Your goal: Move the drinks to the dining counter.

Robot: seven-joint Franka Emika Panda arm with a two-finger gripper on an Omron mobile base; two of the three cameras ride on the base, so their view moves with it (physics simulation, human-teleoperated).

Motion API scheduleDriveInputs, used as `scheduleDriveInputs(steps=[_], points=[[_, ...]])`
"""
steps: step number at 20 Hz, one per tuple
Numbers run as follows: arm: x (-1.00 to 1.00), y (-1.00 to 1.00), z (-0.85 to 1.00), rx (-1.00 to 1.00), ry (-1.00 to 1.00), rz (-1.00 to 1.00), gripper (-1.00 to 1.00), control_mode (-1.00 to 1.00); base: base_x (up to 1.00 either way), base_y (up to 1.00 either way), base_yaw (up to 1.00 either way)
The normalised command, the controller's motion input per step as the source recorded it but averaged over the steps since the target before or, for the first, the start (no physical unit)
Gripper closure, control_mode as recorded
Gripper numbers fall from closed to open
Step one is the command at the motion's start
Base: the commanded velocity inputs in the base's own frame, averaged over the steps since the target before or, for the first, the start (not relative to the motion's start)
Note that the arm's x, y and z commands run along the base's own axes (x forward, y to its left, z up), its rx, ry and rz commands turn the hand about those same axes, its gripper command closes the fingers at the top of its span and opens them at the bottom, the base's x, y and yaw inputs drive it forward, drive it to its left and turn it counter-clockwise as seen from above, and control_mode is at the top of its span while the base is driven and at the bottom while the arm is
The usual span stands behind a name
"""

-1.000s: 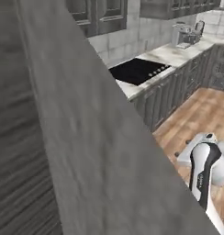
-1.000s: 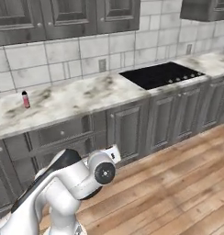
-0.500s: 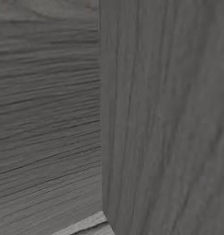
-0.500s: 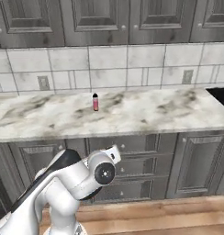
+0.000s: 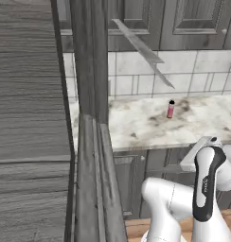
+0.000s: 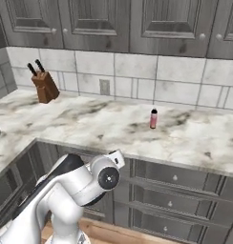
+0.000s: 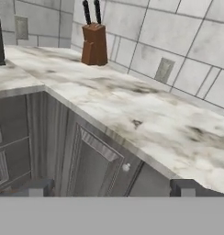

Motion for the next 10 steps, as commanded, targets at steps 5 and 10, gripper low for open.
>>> scheduleDriveInputs(steps=[5, 10], points=[[0.0, 0.0, 0.0, 0.0, 0.0, 0.0, -1.0, 1.0, 0.07, -0.38, 0.15], [0.0, 0.0, 0.0, 0.0, 0.0, 0.0, -1.0, 1.0, 0.14, -0.61, 0.06]])
